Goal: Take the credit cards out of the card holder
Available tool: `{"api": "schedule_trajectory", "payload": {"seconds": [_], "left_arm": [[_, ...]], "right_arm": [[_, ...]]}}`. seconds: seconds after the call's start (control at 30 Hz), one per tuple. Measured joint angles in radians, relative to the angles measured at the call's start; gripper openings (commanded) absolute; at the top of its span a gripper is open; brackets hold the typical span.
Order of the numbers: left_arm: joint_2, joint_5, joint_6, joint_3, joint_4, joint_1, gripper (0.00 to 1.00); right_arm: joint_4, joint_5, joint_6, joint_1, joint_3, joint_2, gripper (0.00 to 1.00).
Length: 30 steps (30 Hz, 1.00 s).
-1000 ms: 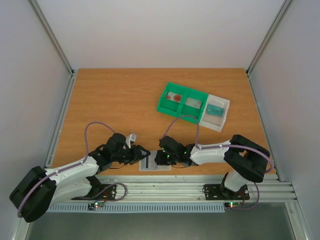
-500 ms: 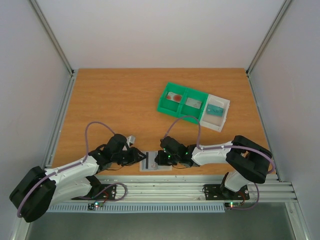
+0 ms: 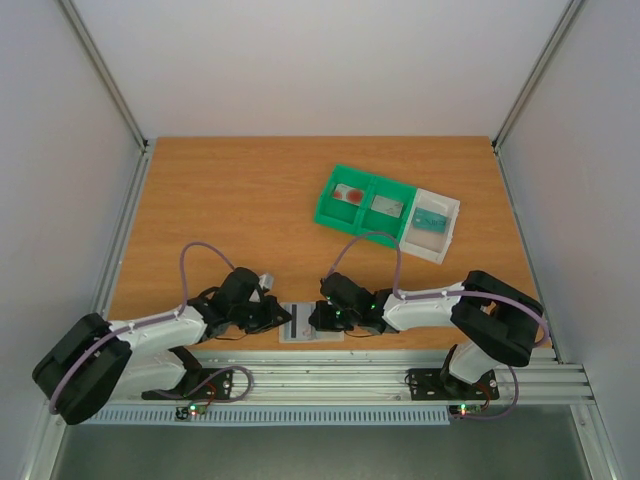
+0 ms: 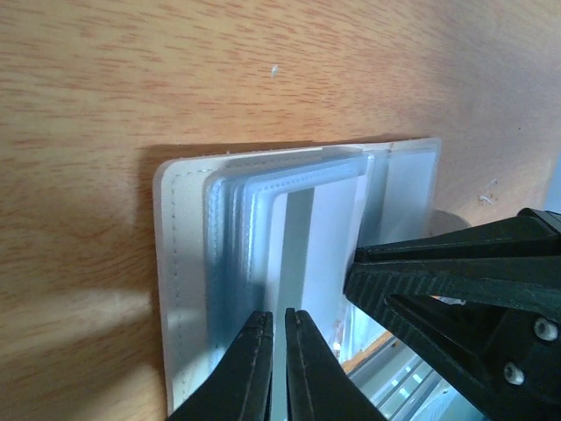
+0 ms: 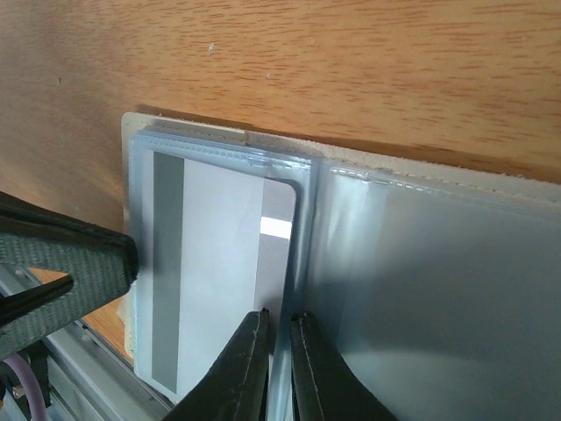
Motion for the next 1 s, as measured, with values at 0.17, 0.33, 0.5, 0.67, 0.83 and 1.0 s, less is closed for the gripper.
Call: {"api": "schedule_trajectory", "payload": {"seconds": [0.17, 0.33, 0.5, 0.67, 0.83, 1.0], "left_arm": [[0.044, 0.001, 0.001, 0.0, 0.032, 0.0, 0.04], [0.045, -0.004, 0.01, 0.0, 0.034, 0.0, 0.04], [0.045, -0.01, 0.017, 0.0, 0.035, 0.0, 0.04], [0.045, -0.014, 0.018, -0.001, 0.035, 0.0, 0.04], [0.045, -0.021, 0.018, -0.001, 0.038, 0.0, 0.04], [0.044, -0.022, 0.018, -0.002, 0.041, 0.0, 0.08]], "right_arm": [[0.009, -0.003, 0.001, 0.0, 0.0, 0.006, 0.11], [0.015, -0.007, 0.004, 0.0, 0.0, 0.008, 0.11], [0.026, -0.012, 0.006, 0.0, -0.003, 0.01, 0.11], [0.045, -0.014, 0.009, 0.0, -0.011, 0.011, 0.08], [0.076, -0.016, 0.021, 0.0, -0.026, 0.011, 0.02], [0.12, -0.022, 0.03, -0.009, -0.052, 0.007, 0.01]]}}
